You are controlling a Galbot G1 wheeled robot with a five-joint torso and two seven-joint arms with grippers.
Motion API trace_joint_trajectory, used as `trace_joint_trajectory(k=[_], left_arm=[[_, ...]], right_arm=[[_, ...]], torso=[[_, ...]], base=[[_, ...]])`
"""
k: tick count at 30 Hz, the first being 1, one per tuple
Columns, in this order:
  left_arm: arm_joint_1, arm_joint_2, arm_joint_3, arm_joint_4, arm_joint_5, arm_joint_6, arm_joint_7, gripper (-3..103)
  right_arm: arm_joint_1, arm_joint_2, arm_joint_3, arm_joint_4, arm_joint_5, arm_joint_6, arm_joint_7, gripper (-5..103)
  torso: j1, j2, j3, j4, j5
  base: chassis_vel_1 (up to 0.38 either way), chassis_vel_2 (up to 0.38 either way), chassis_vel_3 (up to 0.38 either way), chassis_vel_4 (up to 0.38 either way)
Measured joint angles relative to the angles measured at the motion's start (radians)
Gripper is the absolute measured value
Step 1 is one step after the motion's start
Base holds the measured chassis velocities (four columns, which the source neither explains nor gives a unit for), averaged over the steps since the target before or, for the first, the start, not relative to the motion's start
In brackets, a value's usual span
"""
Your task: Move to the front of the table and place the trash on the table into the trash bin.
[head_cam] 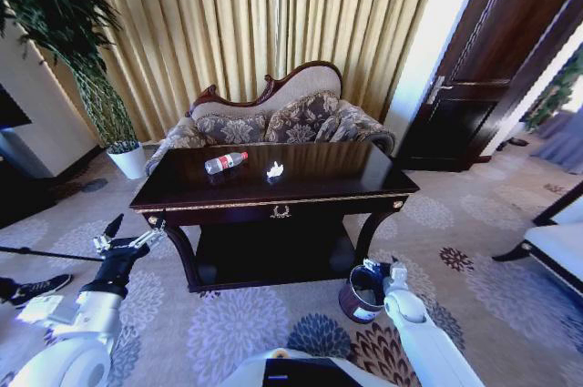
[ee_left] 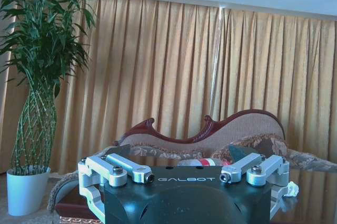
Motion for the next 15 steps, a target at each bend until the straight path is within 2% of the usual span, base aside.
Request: trace_joint_trajectory(k=[4,6,7,10,15], left_arm=[[-0.002,0.0,0.001,0.004,0.0,0.0,0.0,100],[-0.004,0.0,0.003,0.005,0.0,0.0,0.0,100],[-0.004,0.0,0.003,0.005,0.0,0.0,0.0,100],[-0.006,0.002,0.002,0.006,0.0,0.0,0.0,100],[-0.006,0.003,0.0,0.007,0.0,0.001,0.0,100]], right_arm=[[-0.035,-0.008,0.003,0.14,0.044,-0.025,-0.002,100],[-0.072,-0.009,0.002,0.287,0.078,-0.056,-0.002,100],[-0.072,-0.009,0.002,0.287,0.078,-0.056,-0.002,100],[-0.133,-0.002,0.002,0.452,0.084,-0.073,-0.002,100],[-0.192,0.0,0.002,0.603,0.088,-0.091,0.0,100]], torso=[[0.0,0.0,0.0,-0.0003,-0.0001],[0.0,0.0,0.0,0.0,-0.0002],[0.0,0.0,0.0,0.0,-0.0002],[0.0,0.0,0.0,-0.0003,-0.0001],[0.0,0.0,0.0,-0.0003,-0.0001]], base=[[0.0,0.0,0.0,0.0],[0.0,0.0,0.0,0.0],[0.0,0.0,0.0,0.0],[0.0,0.0,0.0,0.0],[0.0,0.0,0.0,0.0]])
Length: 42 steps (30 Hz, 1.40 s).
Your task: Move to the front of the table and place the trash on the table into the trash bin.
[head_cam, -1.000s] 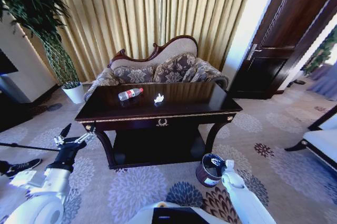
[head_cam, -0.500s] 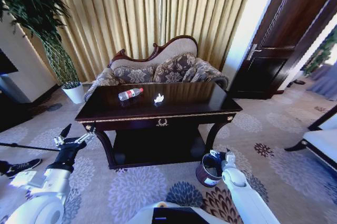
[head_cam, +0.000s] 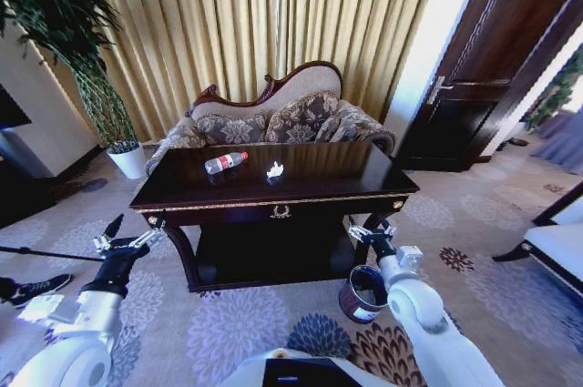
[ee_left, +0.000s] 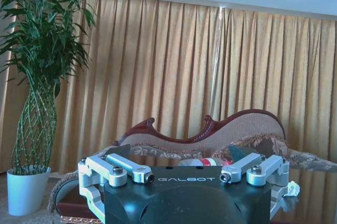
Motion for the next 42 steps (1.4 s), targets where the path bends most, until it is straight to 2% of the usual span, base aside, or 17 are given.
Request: trace_joint_trajectory(k=[7,14,18,19,27,31,42], left_arm=[[-0.008,0.003,0.004,-0.001,-0.001,0.004,0.001,100],[-0.003,0.004,0.001,-0.004,-0.003,0.006,0.001,100],[-0.001,0.005,-0.006,-0.009,-0.005,0.026,0.001,100],[0.0,0.008,-0.015,-0.015,-0.012,0.049,0.001,100],[-0.007,0.02,-0.043,-0.027,-0.019,0.115,-0.001,100],[-0.012,0.024,-0.054,-0.027,-0.019,0.132,-0.006,100],[-0.011,0.027,-0.064,-0.028,-0.019,0.138,-0.013,100]], right_arm=[[-0.016,-0.001,-0.018,0.144,0.008,-0.03,0.022,100],[-0.006,-0.002,-0.024,0.141,0.002,-0.039,0.023,100],[-0.002,-0.002,-0.025,0.133,-0.002,-0.041,0.021,100],[0.003,-0.002,-0.025,0.127,-0.004,-0.042,0.02,100],[0.007,0.0,-0.026,0.118,-0.009,-0.039,0.018,100],[0.007,0.003,-0.027,0.112,-0.017,-0.036,0.017,100],[0.01,0.017,-0.041,0.097,-0.037,-0.032,-0.007,100]], torso=[[0.0,0.0,0.0,0.0001,0.0001],[0.0,0.0,0.0,0.0002,0.0002],[0.0,0.0,0.0,0.0001,0.0002],[0.0,0.0,0.0,0.0002,0.0002],[0.0,0.0,0.0,0.0001,0.0002],[0.0,0.0,0.0,0.0001,0.0002],[0.0,0.0,0.0,0.0002,0.0001]], base=[[0.0,0.0,0.0,0.0],[0.0,0.0,0.0,0.0],[0.0,0.0,0.0,0.0],[0.0,0.0,0.0,0.0],[0.0,0.0,0.0,0.0],[0.0,0.0,0.0,0.0],[-0.02,0.029,0.023,-0.019]])
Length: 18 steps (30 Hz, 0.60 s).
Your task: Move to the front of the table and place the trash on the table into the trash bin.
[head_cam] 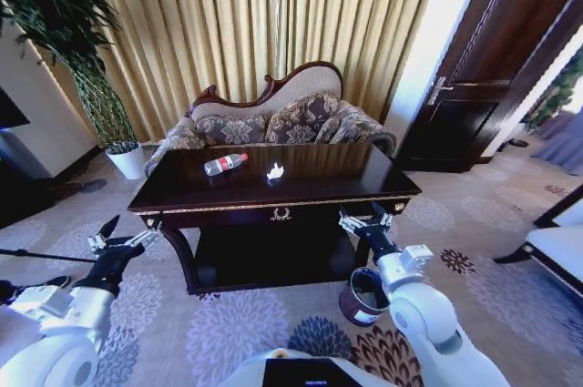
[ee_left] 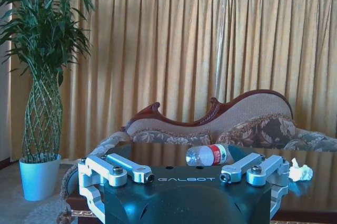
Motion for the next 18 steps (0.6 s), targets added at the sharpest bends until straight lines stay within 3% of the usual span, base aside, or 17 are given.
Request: trace_joint_trajectory(k=[18], left_arm=[[-0.003,-0.002,0.006,0.0,0.001,-0.005,0.0,100]], right_arm=[[0.003,-0.006,-0.009,-0.005,0.003,0.002,-0.011,100]], torso=[[0.0,0.0,0.0,0.0,0.0001]], base=[[-0.05,0.044,0.051,-0.045]])
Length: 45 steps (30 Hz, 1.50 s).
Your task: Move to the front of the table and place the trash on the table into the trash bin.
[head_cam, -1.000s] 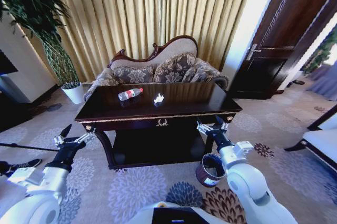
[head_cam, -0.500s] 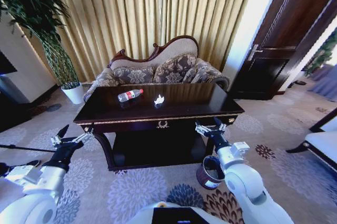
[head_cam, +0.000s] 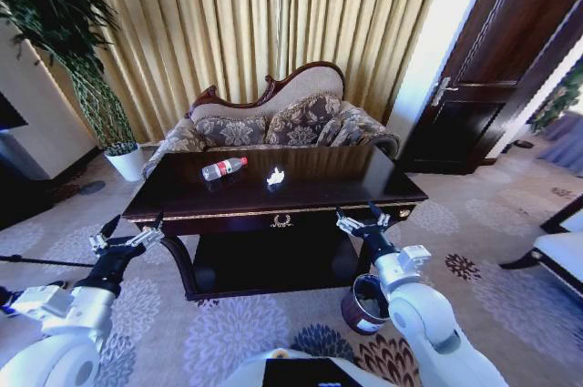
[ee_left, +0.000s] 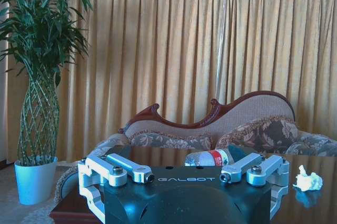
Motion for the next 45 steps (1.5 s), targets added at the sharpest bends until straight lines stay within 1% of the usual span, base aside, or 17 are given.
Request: trace_joint_trajectory(k=[6,10,28,36,38,40,41,45], left_arm=[[0.0,-0.002,0.002,0.0,0.0,-0.001,0.0,100],[-0.001,-0.003,0.005,0.0,0.002,-0.002,0.001,100],[0.0,-0.004,0.006,0.001,0.003,-0.006,0.002,100],[0.002,-0.009,0.008,0.001,0.003,-0.007,0.002,100],[0.006,-0.013,0.008,0.001,0.003,-0.01,0.003,100],[0.012,-0.016,0.008,0.001,0.004,-0.028,0.003,100],[0.012,-0.016,0.008,0.001,0.004,-0.028,0.003,100],[0.022,-0.004,0.002,0.001,-0.001,-0.064,0.007,100]], right_arm=[[0.001,-0.002,-0.001,-0.003,0.0,0.001,-0.006,100],[-0.004,-0.003,-0.002,-0.01,-0.003,0.015,-0.03,100],[0.001,-0.003,-0.007,-0.022,-0.007,0.022,-0.035,100],[0.001,-0.016,-0.009,-0.011,-0.004,0.022,-0.034,100],[0.001,-0.039,-0.001,0.001,0.027,0.013,-0.033,100],[-0.001,-0.065,0.005,0.013,0.074,-0.007,-0.032,100],[-0.001,-0.065,0.005,0.013,0.074,-0.007,-0.032,100],[0.004,-0.132,0.006,0.07,0.266,-0.069,-0.03,100]], torso=[[0.0,0.0,0.0,0.0,0.0],[0.0,0.0,0.0,0.0,0.0],[0.0,0.0,0.0,-0.0001,0.0],[0.001,0.0,0.0,0.0,0.0],[0.001,0.0,0.0,-0.0001,0.0],[0.0,0.0,0.0,-0.0001,0.0],[0.0,0.0,0.0,-0.0001,0.0],[0.0,0.0,0.0,-0.0001,0.0]], base=[[-0.093,0.066,0.091,-0.086],[-0.092,0.095,0.078,-0.088],[-0.129,0.124,0.127,-0.132],[-0.103,0.115,0.098,-0.104],[-0.014,0.017,0.025,-0.008],[0.0,0.0,0.0,0.0],[0.0,0.0,0.0,0.0],[0.0,0.0,0.0,0.0]])
